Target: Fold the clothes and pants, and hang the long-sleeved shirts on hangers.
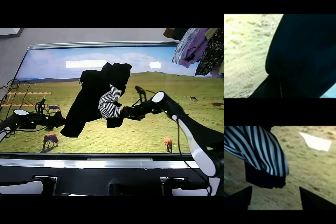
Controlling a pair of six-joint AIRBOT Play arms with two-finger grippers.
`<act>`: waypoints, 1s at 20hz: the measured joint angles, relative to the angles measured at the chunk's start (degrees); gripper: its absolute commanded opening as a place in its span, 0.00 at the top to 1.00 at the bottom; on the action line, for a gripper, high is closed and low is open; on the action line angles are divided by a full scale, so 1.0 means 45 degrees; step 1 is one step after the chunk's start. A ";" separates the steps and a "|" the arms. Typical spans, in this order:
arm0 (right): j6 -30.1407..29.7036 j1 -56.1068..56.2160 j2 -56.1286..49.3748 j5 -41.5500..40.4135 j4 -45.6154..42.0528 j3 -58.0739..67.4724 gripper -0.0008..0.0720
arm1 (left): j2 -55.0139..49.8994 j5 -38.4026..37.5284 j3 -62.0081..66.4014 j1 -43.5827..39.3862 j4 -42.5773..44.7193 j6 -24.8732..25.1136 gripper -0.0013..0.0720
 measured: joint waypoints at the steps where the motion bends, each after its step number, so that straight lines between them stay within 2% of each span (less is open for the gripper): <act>1: -0.0175 0.0233 -0.0277 -0.0151 0.0340 -0.0010 0.37 | 0.0000 -0.0005 0.0000 0.0000 -0.0015 -0.0019 0.96; 2: -0.0316 0.0476 -0.0491 -0.0379 0.0583 -0.0019 0.76 | 0.0010 -0.0005 0.0000 0.0000 -0.0019 -0.0044 0.96; 3: -0.0359 0.0690 -0.0631 -0.0631 0.0733 -0.0024 0.90 | 0.0010 -0.0005 0.0000 0.0000 -0.0024 -0.0126 0.96; 4: -0.0359 0.0831 -0.0690 -0.0816 0.0840 -0.0024 0.94 | 0.0039 -0.0019 0.0015 0.0000 -0.0019 -0.0180 0.96; 7: -0.0131 0.0811 -0.0194 -0.1564 0.0631 0.0408 0.94 | 0.0437 -0.0049 0.0437 0.0000 -0.0005 -0.0593 0.96; 9: 0.0452 0.0369 0.0661 -0.1943 -0.0243 0.1399 0.94 | 0.1044 -0.0058 0.1248 0.0000 0.0005 -0.0967 0.96; 14: 0.2118 -0.1394 0.3361 -0.2195 -0.3487 0.5906 0.94 | 0.3206 -0.0068 0.5294 -0.0005 0.0602 -0.2234 0.96; 20: 0.3065 -0.2657 0.6790 -0.2482 -0.7713 1.0506 0.94 | 0.6436 0.0393 1.0608 0.0005 0.3007 -0.4648 0.96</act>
